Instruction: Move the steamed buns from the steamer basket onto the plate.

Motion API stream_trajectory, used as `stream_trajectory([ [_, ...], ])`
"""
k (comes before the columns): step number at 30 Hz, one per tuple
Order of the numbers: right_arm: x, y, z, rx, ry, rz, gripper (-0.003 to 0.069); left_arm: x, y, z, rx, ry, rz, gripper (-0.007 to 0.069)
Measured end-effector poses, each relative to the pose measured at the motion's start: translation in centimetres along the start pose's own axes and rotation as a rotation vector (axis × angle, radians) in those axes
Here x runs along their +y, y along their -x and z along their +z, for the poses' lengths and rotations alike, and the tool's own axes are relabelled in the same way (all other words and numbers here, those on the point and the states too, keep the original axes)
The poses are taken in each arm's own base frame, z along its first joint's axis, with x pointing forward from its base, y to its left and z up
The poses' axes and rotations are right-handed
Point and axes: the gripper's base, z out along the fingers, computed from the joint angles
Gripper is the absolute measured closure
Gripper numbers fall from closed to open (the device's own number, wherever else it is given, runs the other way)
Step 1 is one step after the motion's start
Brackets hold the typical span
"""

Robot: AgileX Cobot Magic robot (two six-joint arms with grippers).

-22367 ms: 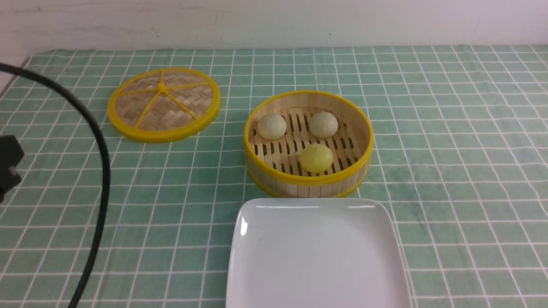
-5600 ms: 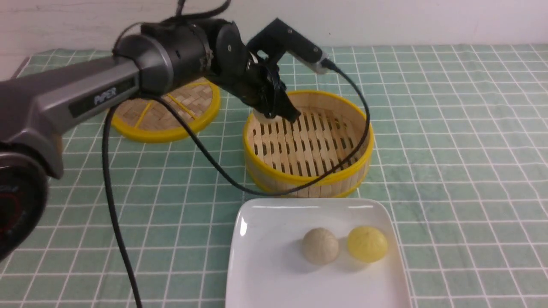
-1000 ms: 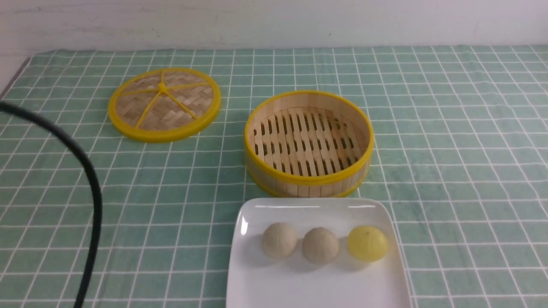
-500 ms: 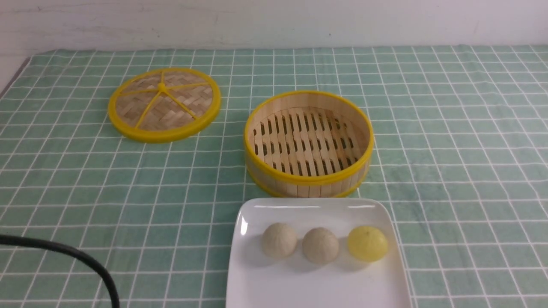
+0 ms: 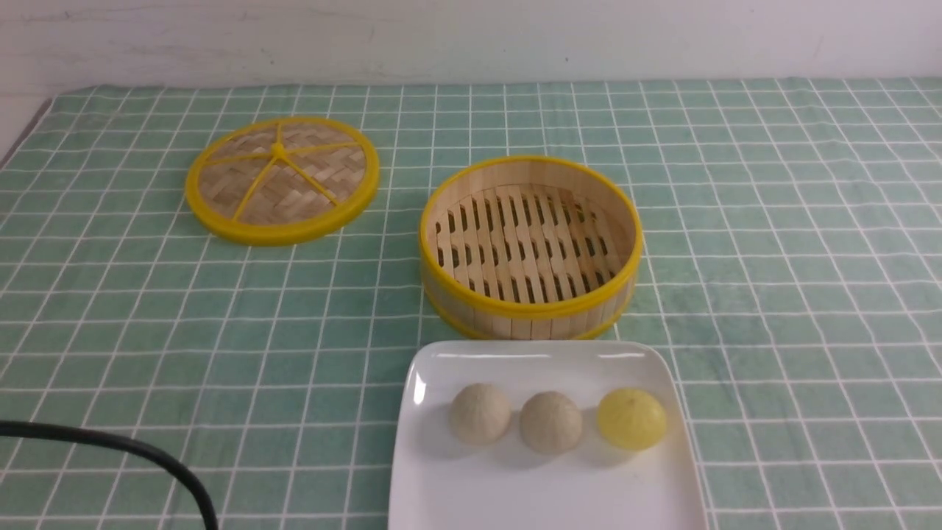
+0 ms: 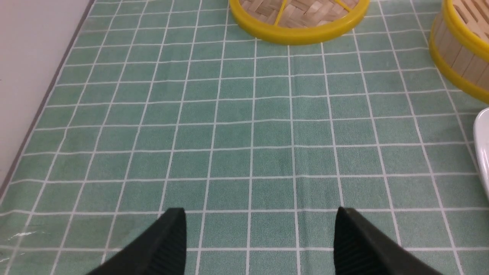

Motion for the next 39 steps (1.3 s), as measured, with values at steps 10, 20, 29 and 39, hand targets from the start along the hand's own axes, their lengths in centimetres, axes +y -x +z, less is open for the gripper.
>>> stream_trajectory([
  [10,0.0,0.0,0.0,0.001,0.003,0.007,0.0673,0.0,0.0,0.0,0.000,0.000,0.000,0.0110],
  [20,-0.2,-0.7,-0.6,0.060,-0.041,0.114,0.0671,0.0,0.0,0.0,0.000,0.000,0.000,0.0110],
  [29,0.1,-6.0,-0.5,0.097,-0.262,0.229,0.0667,0.0,0.0,0.0,0.000,0.000,0.000,0.0113],
  [39,1.0,-10.3,-0.1,0.034,-0.360,0.324,0.0662,0.0,0.0,0.0,0.000,0.000,0.000,0.0113],
])
